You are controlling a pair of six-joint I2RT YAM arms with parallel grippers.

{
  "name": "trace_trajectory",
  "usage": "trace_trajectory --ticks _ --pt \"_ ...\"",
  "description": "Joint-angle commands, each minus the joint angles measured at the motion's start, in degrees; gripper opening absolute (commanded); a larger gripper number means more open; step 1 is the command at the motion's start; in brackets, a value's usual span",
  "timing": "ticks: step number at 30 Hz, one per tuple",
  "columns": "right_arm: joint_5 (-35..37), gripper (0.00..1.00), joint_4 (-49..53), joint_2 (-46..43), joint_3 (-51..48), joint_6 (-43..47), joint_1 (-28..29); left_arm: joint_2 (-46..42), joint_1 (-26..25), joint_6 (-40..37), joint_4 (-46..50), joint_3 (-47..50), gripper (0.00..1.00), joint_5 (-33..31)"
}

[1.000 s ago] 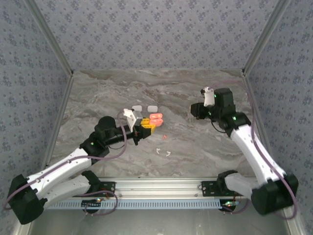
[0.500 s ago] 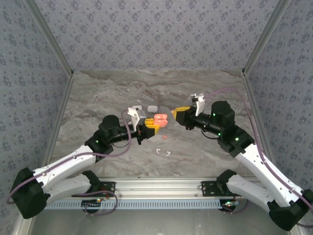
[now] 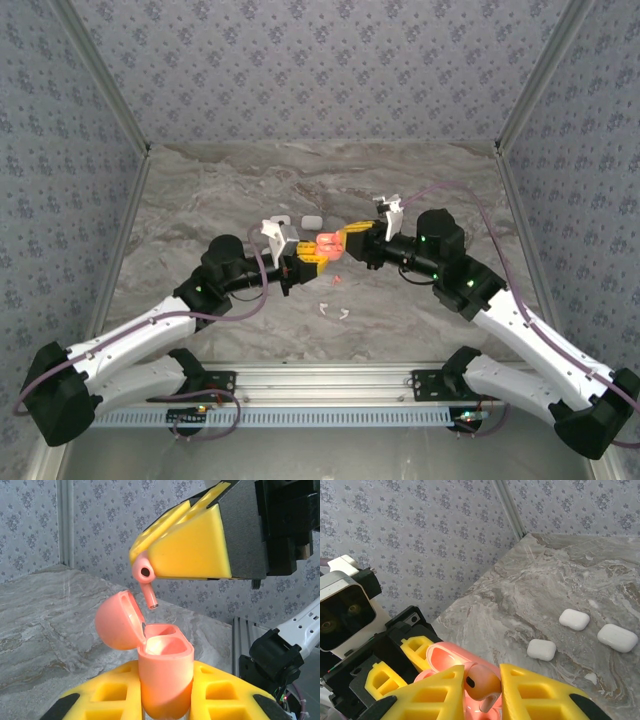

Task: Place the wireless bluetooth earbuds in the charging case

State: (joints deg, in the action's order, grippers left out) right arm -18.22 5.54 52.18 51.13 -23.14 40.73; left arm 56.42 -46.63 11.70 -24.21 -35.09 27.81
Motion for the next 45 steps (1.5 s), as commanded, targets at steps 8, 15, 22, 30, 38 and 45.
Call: trace_trajectory --ticks 8,15,22,30,38,45 --pt "0.7 0.24 0.2 -1.8 -2.3 -0.7 1.1 -0.2 -0.4 0.5 -2.6 -3.1 0.00 0.2" --pt "0.4 0.24 0.3 -2.4 -3.4 -0.5 1.2 -0.7 -0.4 -0.1 -1.9 -3.0 0.00 -0.5" --pt "-2.1 0.25 -0.4 -1.7 -4.1 -0.8 1.2 -0.6 -0.3 0.1 -2.4 -3.1 0.00 -0.1" --pt "-5.1 0.29 -0.8 -0.6 -4.1 -0.9 1.1 -0.3 -0.4 0.3 -3.3 -2.8 0.00 0.3" --pt "-3.5 0.54 2.0 -1.9 -0.1 -0.3 0.5 -0.4 -0.3 0.0 -3.2 -2.6 0.00 0.2" --pt "3.1 0.65 9.3 -3.4 2.1 -0.1 -2.0 -2.4 -0.4 -2.8 1.9 -2.1 0.00 -4.0"
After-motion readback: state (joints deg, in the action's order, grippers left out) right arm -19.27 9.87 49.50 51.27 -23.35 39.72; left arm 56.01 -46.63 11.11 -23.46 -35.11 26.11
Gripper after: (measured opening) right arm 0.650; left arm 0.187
